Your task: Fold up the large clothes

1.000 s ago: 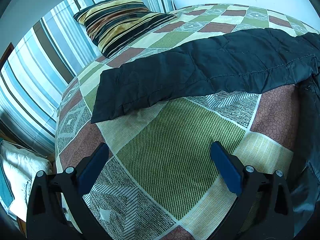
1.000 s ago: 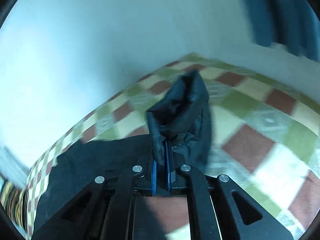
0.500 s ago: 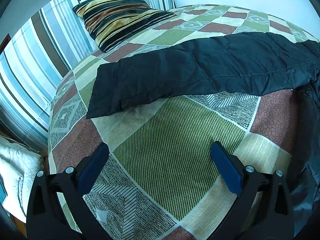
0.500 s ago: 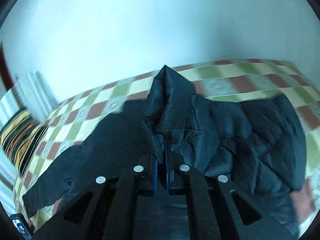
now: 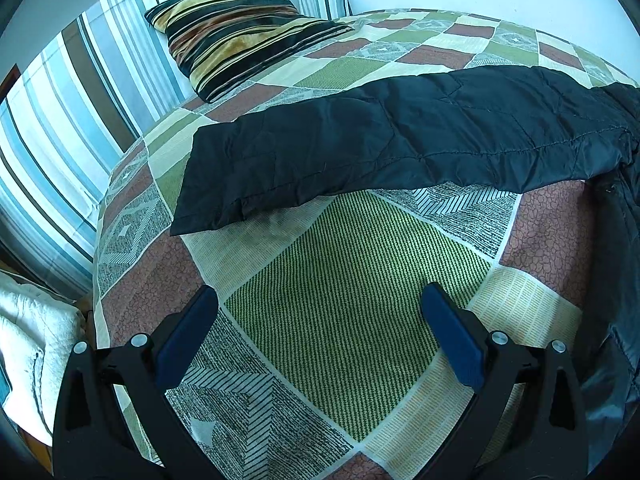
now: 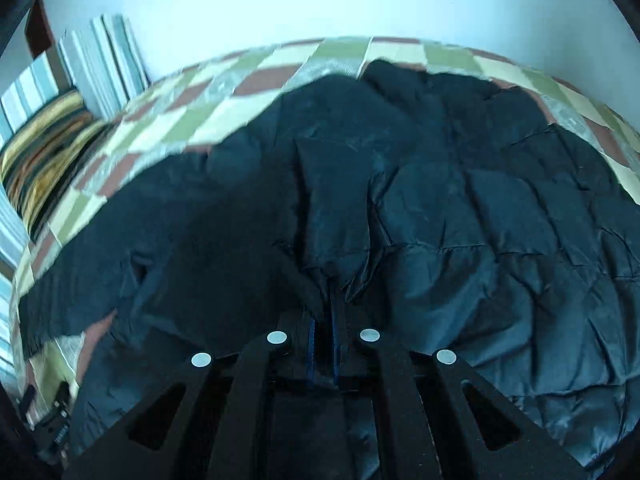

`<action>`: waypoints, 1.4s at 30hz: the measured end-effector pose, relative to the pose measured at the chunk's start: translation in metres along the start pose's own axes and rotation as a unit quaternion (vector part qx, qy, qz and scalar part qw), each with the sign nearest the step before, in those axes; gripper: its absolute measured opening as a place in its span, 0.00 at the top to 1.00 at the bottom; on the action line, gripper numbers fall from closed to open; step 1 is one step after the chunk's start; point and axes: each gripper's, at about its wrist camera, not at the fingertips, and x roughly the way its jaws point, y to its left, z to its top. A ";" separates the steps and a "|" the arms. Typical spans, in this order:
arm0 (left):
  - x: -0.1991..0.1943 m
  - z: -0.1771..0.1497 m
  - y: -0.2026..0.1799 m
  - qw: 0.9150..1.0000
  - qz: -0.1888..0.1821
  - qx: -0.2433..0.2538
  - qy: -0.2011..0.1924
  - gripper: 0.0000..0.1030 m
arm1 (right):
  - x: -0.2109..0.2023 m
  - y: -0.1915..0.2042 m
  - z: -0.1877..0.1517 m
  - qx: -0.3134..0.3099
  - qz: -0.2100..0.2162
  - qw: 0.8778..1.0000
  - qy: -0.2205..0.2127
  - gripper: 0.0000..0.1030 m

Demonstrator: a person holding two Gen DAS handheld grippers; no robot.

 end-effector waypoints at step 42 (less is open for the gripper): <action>-0.003 0.001 -0.007 1.000 0.019 0.014 -0.004 0.02 | -0.095 -0.231 -0.073 0.183 -0.121 0.971 -0.091 0.44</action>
